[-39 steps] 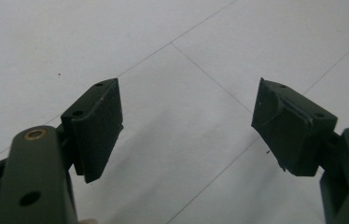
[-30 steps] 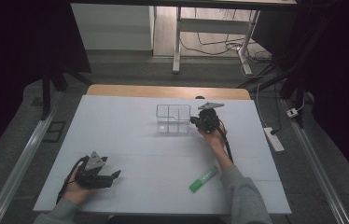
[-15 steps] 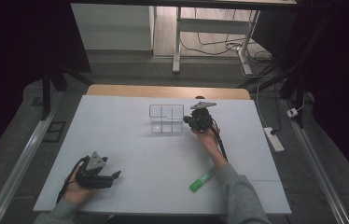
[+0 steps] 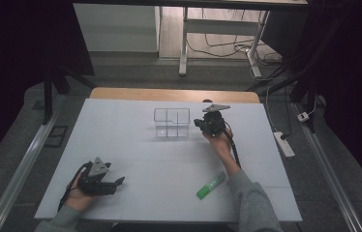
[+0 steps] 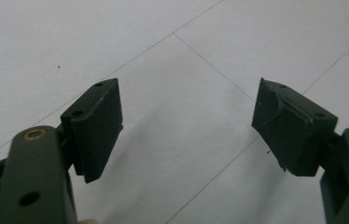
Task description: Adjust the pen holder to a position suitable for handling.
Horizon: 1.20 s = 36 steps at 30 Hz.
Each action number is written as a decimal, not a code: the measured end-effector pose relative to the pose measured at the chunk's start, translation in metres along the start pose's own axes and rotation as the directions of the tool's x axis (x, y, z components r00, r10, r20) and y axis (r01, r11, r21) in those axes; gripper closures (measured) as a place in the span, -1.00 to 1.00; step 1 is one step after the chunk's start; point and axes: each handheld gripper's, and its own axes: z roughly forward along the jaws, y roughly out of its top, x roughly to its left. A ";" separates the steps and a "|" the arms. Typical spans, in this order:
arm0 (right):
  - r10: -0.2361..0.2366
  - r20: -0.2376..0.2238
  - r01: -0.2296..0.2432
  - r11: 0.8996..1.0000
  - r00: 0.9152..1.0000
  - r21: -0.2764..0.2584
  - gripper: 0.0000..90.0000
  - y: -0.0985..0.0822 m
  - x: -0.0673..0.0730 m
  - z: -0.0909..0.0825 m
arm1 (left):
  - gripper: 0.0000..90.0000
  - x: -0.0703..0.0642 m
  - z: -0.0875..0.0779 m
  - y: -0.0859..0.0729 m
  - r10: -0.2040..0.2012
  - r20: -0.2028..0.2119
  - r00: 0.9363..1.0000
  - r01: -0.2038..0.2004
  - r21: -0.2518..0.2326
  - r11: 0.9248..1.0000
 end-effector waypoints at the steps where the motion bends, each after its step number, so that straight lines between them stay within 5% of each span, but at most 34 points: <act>1: -0.002 -0.003 0.002 1.000 1.000 0.001 0.99 -0.001 0.000 -0.003 | -0.46 0.000 0.000 0.000 0.000 0.000 1.000 0.000 0.000 1.000; 9: -0.032 -0.043 0.032 0.999 0.999 -0.004 0.98 -0.008 -0.004 -0.024 | -0.46 0.000 -0.001 -0.001 0.006 -0.003 1.000 -0.006 0.000 1.000; 10: -0.040 -0.069 0.040 0.999 0.997 -0.002 0.80 -0.009 -0.005 -0.029 | -0.46 0.000 -0.001 -0.001 0.007 -0.004 1.000 -0.007 0.000 1.000; 19: -0.075 -0.126 0.074 0.997 0.989 -0.010 0.21 -0.015 -0.004 -0.052 | -0.46 0.002 0.001 0.002 0.017 0.008 1.000 -0.017 -0.008 1.000; 36: -0.133 -0.174 0.130 0.991 0.976 -0.029 -0.14 -0.032 0.006 -0.101 | -0.47 -0.003 0.002 0.006 0.044 0.012 0.999 -0.044 -0.014 0.999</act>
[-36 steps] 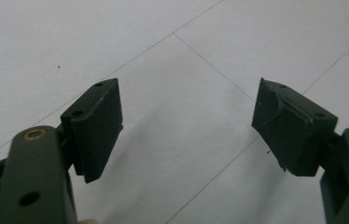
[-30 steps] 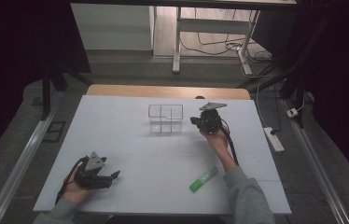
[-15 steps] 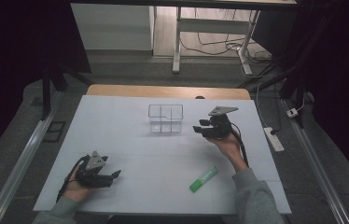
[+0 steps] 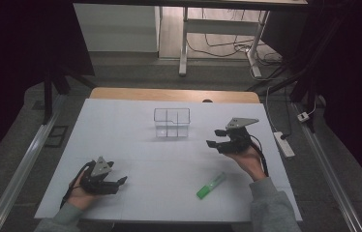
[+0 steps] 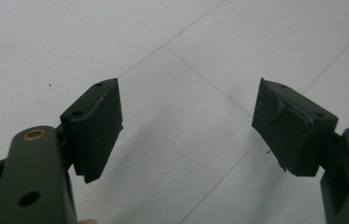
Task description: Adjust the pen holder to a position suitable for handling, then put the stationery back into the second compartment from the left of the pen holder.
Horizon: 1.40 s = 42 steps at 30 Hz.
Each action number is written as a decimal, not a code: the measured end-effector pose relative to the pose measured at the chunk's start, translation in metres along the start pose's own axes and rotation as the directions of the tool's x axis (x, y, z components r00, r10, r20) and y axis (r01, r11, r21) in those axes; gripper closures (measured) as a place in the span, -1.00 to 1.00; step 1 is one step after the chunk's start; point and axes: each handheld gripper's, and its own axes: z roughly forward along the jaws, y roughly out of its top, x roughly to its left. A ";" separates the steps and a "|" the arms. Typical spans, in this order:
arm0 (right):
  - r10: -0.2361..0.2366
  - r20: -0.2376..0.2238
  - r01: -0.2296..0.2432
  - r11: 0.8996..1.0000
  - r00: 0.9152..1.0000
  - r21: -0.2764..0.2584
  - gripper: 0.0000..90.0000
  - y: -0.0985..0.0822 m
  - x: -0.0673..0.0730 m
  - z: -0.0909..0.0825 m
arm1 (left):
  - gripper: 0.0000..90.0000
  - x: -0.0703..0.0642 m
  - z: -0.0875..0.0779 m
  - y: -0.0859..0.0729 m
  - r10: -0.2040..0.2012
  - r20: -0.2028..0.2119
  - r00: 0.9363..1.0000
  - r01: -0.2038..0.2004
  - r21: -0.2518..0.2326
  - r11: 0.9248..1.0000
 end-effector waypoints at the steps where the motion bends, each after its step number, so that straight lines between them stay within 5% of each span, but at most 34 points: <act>1: -0.004 -0.007 0.004 1.000 1.000 0.003 -0.15 -0.003 0.004 -0.004 | -0.47 0.000 0.000 0.000 -0.001 0.001 1.000 0.001 -0.004 1.000; 12: -0.069 -0.061 0.073 0.995 0.996 0.063 -0.18 -0.021 0.025 -0.006 | -0.47 0.003 -0.005 -0.002 -0.023 -0.013 1.000 0.023 -0.031 0.999; 25: -0.170 -0.131 0.182 0.979 0.977 0.093 -0.18 -0.020 0.045 -0.002 | -0.47 0.004 -0.006 -0.002 -0.037 -0.008 0.999 0.037 -0.035 0.999; 36: -0.244 -0.183 0.269 0.955 0.952 0.128 -0.18 -0.014 0.051 -0.004 | -0.47 0.005 -0.007 -0.003 -0.042 -0.005 0.999 0.042 -0.034 0.999; 42: -0.275 -0.244 0.314 0.940 0.930 0.136 -0.21 -0.011 0.056 -0.005 | -0.47 0.004 -0.007 -0.002 -0.034 -0.004 0.999 0.034 -0.029 0.999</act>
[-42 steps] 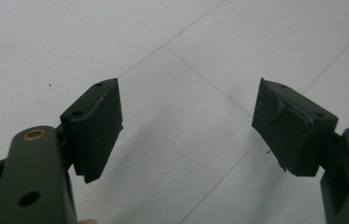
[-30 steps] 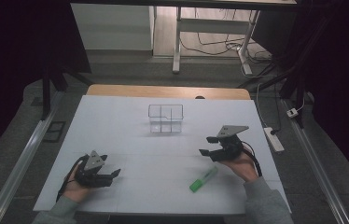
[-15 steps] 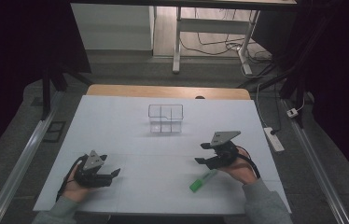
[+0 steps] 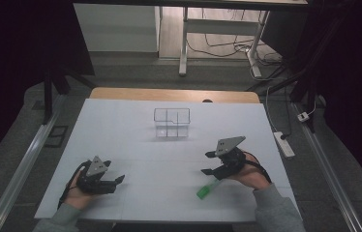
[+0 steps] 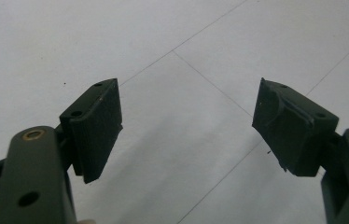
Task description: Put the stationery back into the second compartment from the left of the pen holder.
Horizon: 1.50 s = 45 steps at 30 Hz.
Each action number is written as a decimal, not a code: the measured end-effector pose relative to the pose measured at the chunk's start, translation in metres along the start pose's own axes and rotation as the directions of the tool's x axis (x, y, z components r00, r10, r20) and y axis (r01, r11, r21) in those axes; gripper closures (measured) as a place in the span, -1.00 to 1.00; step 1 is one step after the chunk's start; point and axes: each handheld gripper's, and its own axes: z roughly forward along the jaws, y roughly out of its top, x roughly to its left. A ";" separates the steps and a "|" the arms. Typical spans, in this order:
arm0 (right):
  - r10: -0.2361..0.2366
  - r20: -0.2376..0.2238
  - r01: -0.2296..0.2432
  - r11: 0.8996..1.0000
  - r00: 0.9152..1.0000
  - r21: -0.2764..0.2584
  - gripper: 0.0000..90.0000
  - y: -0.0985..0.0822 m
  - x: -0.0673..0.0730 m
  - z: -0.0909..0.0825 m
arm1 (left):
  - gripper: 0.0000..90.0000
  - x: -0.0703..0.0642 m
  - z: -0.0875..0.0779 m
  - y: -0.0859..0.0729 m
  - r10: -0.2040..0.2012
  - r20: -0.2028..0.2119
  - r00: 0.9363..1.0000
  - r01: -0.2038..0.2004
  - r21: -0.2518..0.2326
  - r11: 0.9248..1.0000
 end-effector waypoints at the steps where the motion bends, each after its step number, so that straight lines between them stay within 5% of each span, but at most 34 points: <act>1: -0.002 -0.013 0.002 1.000 1.000 0.004 -0.21 0.001 0.001 0.000 | -0.47 0.000 0.000 0.000 0.000 0.000 1.000 0.000 0.001 1.000; 16: -0.075 -0.138 0.085 0.994 0.988 0.065 -0.24 0.008 0.012 0.009 | -0.47 0.001 0.000 -0.001 -0.009 0.003 1.000 0.009 0.003 1.000; 28: -0.088 -0.216 0.127 0.976 0.972 0.175 -0.29 0.003 0.015 0.020 | -0.47 0.001 0.001 -0.001 -0.005 0.007 1.000 0.005 0.005 1.000; 33: -0.130 -0.252 0.185 0.960 0.959 0.209 -0.32 0.003 0.019 0.025 | -0.47 -0.001 0.000 -0.002 -0.001 0.004 1.000 0.001 0.007 1.000; 39: -0.137 -0.272 0.212 0.940 0.953 0.269 -0.37 -0.002 0.023 0.029 | -0.47 -0.001 -0.001 -0.002 0.003 0.006 1.000 -0.004 0.006 1.000; 45: -0.171 -0.282 0.251 0.928 0.944 0.275 -0.36 -0.003 0.026 0.031 | -0.47 -0.001 -0.001 -0.002 0.003 0.006 1.000 -0.003 0.011 1.000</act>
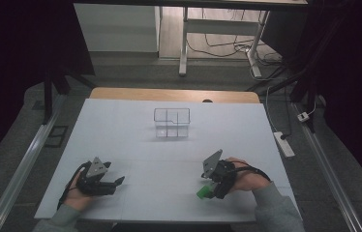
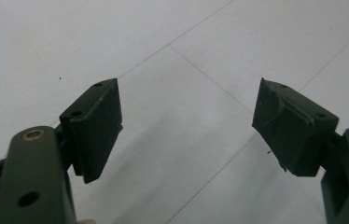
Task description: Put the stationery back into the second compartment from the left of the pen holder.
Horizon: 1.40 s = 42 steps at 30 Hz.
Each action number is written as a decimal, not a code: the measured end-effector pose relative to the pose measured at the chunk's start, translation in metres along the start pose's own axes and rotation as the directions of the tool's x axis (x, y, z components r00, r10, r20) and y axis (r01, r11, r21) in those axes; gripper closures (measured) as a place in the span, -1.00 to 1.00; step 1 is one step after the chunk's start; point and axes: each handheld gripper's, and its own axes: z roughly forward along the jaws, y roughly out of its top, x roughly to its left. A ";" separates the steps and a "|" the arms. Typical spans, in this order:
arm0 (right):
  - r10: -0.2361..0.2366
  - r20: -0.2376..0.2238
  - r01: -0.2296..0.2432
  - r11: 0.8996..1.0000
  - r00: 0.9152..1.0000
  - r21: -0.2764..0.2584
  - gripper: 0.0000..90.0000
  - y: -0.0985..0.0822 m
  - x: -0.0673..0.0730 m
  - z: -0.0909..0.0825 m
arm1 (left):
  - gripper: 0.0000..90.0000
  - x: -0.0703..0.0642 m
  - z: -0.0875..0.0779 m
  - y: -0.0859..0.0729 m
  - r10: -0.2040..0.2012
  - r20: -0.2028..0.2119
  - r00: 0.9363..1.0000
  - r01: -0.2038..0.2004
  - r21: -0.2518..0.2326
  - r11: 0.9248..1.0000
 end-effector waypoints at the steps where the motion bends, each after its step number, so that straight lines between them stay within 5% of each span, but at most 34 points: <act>1: -0.002 0.002 0.002 1.000 1.000 0.002 -0.35 0.000 0.000 0.001 | -0.47 0.000 0.000 0.000 0.000 0.000 1.000 0.000 0.001 1.000; 11: -0.028 -0.001 0.028 0.996 1.000 0.079 -0.23 -0.002 0.000 0.011 | -0.47 0.001 0.001 -0.001 0.006 -0.001 1.000 -0.006 0.007 1.000; 19: -0.059 -0.004 0.059 0.997 0.998 0.056 -0.08 -0.005 -0.006 0.011 | -0.47 0.002 0.002 -0.002 0.008 -0.005 1.000 -0.008 0.014 1.000; 28: -0.114 -0.029 0.115 0.992 0.993 0.049 0.47 -0.005 -0.001 0.009 | -0.47 0.001 0.000 -0.002 0.011 -0.012 1.000 -0.011 0.005 1.000; 31: -0.132 -0.022 0.133 0.989 0.991 0.057 0.48 -0.004 0.000 0.009 | -0.47 0.001 0.001 -0.002 0.009 -0.011 1.000 -0.009 0.007 1.000; 42: -0.085 0.004 0.085 0.996 0.996 0.001 0.49 -0.005 -0.004 0.003 | -0.47 0.003 0.000 -0.003 0.004 -0.013 1.000 -0.004 0.006 1.000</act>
